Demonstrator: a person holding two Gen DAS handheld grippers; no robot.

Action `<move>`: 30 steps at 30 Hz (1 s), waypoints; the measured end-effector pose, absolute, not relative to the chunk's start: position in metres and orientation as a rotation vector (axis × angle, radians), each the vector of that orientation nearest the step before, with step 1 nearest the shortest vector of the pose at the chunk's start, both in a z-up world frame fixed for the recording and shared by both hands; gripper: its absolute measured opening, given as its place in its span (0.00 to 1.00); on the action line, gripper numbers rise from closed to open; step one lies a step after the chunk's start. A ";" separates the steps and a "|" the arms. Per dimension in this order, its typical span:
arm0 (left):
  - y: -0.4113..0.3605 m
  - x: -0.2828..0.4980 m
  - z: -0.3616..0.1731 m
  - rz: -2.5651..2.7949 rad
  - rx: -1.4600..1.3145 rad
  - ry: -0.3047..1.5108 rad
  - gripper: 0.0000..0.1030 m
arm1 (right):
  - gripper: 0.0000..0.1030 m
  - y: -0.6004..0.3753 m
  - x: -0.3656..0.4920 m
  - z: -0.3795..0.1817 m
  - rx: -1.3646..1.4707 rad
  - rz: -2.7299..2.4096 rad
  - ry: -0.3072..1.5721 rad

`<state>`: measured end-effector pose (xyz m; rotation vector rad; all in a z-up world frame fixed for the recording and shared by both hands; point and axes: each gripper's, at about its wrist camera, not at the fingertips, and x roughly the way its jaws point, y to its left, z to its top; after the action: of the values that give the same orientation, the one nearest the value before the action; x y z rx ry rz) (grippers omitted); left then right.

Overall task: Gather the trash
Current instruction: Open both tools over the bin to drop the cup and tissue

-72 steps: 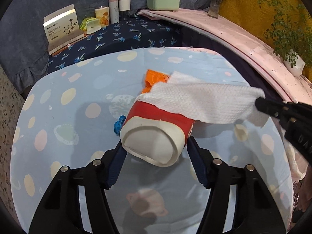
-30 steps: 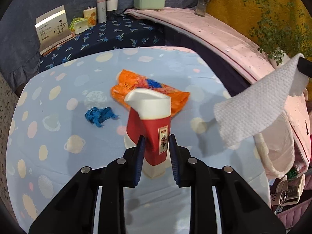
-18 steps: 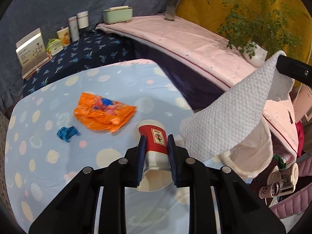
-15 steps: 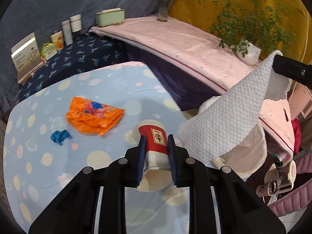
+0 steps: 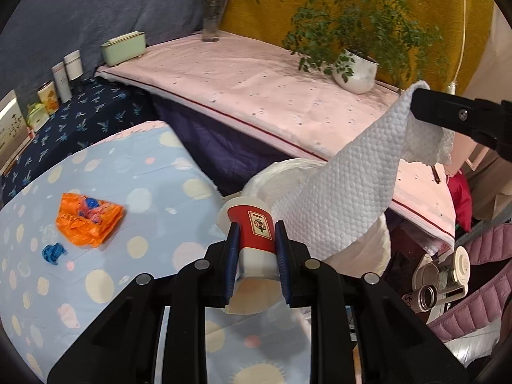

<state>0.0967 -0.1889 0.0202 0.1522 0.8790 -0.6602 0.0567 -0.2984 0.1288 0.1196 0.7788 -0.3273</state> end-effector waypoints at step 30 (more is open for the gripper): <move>-0.213 0.095 0.004 -0.659 0.147 0.881 0.52 | 0.19 -0.328 0.058 0.110 0.120 -0.427 0.834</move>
<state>0.0945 -0.2130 0.0044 0.1468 0.8807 -0.6593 0.0582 -0.3278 0.1100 0.1200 0.8341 -0.4272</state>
